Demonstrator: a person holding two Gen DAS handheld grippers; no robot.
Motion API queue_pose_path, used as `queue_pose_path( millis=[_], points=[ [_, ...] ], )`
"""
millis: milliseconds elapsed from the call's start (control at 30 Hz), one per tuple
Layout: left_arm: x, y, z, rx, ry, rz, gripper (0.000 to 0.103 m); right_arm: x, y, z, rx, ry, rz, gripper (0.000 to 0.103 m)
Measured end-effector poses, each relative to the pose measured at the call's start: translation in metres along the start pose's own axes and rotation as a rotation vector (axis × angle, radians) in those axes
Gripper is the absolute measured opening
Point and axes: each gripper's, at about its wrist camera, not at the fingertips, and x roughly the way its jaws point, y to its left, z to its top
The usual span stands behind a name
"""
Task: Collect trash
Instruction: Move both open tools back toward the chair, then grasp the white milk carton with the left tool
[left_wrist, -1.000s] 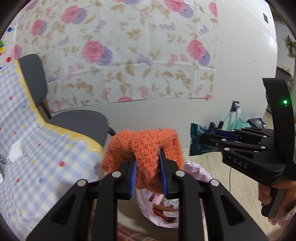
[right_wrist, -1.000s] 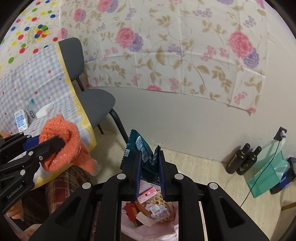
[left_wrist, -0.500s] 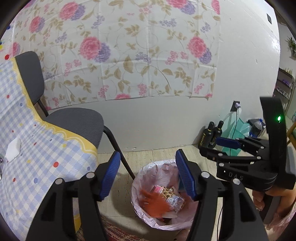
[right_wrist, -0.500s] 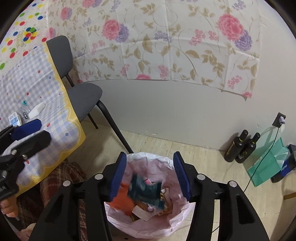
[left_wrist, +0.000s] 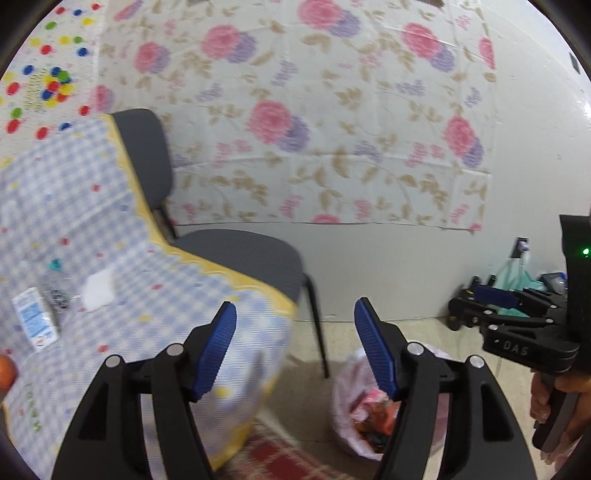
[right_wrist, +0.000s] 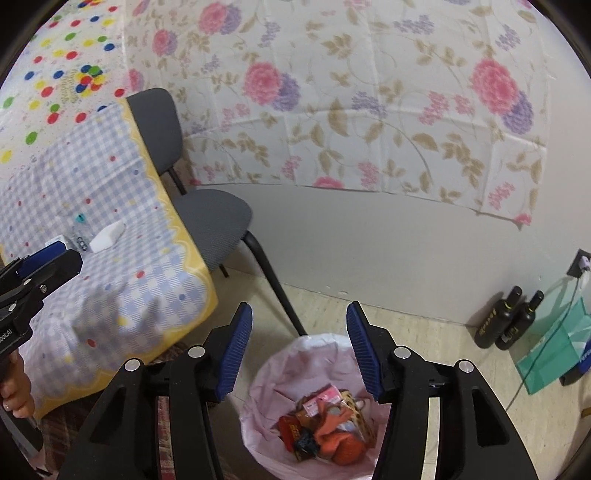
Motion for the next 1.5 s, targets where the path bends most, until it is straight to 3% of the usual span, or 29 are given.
queue_pose_path(
  millis=[300, 700, 1033, 1267, 1500],
  points=[
    [-0.035, 0.052, -0.004, -0.066, -0.021, 0.132, 0.066, 0.006, 0.056, 0.022, -0.09, -0.004, 0.129, 0.055],
    [-0.09, 0.162, 0.002, -0.171, -0.088, 0.473, 0.068, 0.023, 0.158, 0.061, -0.264, -0.025, 0.314, 0.055],
    [-0.117, 0.25, -0.014, -0.301, -0.052, 0.659, 0.069, 0.057, 0.246, 0.083, -0.378, 0.001, 0.424, 0.055],
    [-0.109, 0.294, -0.018, -0.316, -0.012, 0.726, 0.069, 0.086, 0.299, 0.102, -0.425, 0.007, 0.471, 0.055],
    [-0.066, 0.339, -0.026, -0.343, 0.031, 0.687, 0.07, 0.13, 0.343, 0.123, -0.439, 0.043, 0.485, 0.055]
  ],
)
